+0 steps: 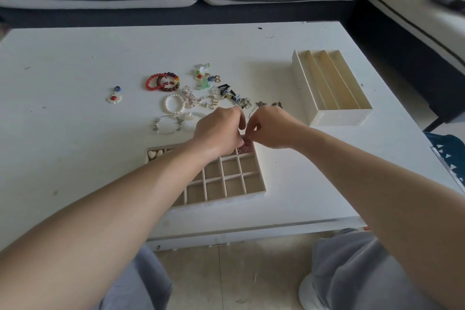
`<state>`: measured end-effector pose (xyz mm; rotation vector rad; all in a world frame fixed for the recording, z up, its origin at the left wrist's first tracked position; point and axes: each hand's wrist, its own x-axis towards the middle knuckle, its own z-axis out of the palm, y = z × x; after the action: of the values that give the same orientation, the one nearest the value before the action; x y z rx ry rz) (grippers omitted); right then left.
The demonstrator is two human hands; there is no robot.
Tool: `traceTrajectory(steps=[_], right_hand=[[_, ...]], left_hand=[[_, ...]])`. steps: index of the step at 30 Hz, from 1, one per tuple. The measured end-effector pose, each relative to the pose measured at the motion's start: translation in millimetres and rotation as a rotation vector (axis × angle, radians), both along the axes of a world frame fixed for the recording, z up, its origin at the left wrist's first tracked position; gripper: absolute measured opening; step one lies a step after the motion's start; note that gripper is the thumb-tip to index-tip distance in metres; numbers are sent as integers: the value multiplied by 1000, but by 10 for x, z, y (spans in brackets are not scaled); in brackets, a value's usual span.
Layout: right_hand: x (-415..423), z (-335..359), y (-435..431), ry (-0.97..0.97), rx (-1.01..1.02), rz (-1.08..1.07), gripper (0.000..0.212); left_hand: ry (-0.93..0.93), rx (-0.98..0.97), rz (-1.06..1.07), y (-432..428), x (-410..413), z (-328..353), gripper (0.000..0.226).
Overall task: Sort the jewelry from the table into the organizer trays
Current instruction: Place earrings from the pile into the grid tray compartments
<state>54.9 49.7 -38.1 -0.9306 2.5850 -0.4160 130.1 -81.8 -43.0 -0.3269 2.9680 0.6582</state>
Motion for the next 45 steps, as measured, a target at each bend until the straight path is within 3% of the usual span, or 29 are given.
traceTrajectory(steps=[4, 10, 23, 30, 38, 45], right_hand=[[-12, 30, 43, 20, -13, -5, 26], [-1, 19, 50, 31, -3, 20, 19], [14, -12, 57, -32, 30, 67, 18], [13, -57, 33, -56, 65, 92, 23], [32, -51, 46, -78, 87, 142, 22], [40, -26, 37, -75, 93, 140, 28]], left_hand=[[19, -125, -42, 53, 1, 3, 20], [69, -196, -11, 127, 15, -1, 23], [100, -26, 9, 76, 1, -36, 23], [111, -47, 2, 68, -7, -94, 24], [17, 131, 79, -41, -58, -114, 30], [-42, 129, 60, -29, -56, -44, 13]])
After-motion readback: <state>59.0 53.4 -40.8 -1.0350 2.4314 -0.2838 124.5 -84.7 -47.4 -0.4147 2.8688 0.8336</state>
